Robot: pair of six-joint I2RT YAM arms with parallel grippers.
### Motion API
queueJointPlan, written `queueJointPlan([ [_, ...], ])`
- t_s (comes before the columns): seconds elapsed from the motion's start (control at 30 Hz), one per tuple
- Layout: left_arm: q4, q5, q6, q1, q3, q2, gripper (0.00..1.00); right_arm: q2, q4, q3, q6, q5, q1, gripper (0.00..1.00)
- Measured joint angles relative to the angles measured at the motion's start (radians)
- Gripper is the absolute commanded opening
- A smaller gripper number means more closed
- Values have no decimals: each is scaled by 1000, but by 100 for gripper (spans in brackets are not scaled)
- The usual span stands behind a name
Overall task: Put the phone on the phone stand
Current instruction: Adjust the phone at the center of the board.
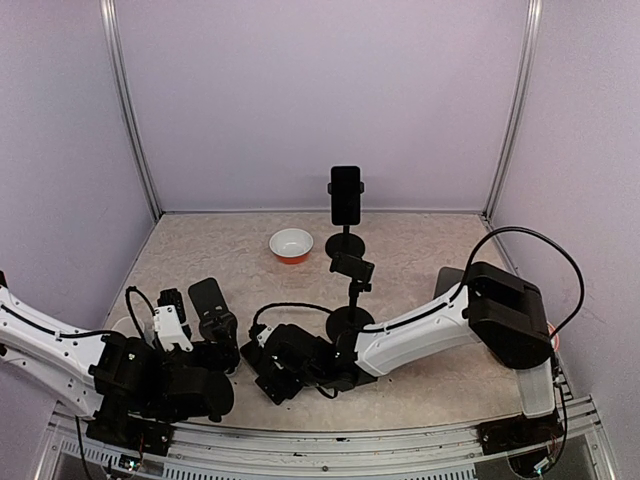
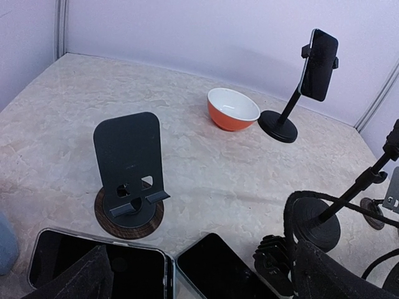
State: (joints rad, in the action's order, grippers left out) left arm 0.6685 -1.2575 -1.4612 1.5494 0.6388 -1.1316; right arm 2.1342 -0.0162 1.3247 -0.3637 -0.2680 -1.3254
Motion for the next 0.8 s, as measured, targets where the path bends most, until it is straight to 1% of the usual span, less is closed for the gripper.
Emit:
queueJointPlan([
  [0.07,5,0,-5,0,0,0,99,7,-4,15,-1,0,6,96],
  [0.27,19,-1,-18,1,0,6,99,28,-14,43,-8,6,8,88],
  [0.33,25,-4,-24,1,0,10,99,31,-17,47,-13,4,8,84],
  [0.47,44,-8,-34,1,0,25,99,34,-18,52,-23,2,11,71],
  [0.63,50,-16,-34,1,0,39,99,34,-16,54,-38,-3,13,60],
  [0.7,51,-16,-34,1,0,39,99,33,-14,53,-38,-5,13,58],
  [0.8,51,-19,-32,1,0,39,99,29,3,41,-32,-6,13,57],
])
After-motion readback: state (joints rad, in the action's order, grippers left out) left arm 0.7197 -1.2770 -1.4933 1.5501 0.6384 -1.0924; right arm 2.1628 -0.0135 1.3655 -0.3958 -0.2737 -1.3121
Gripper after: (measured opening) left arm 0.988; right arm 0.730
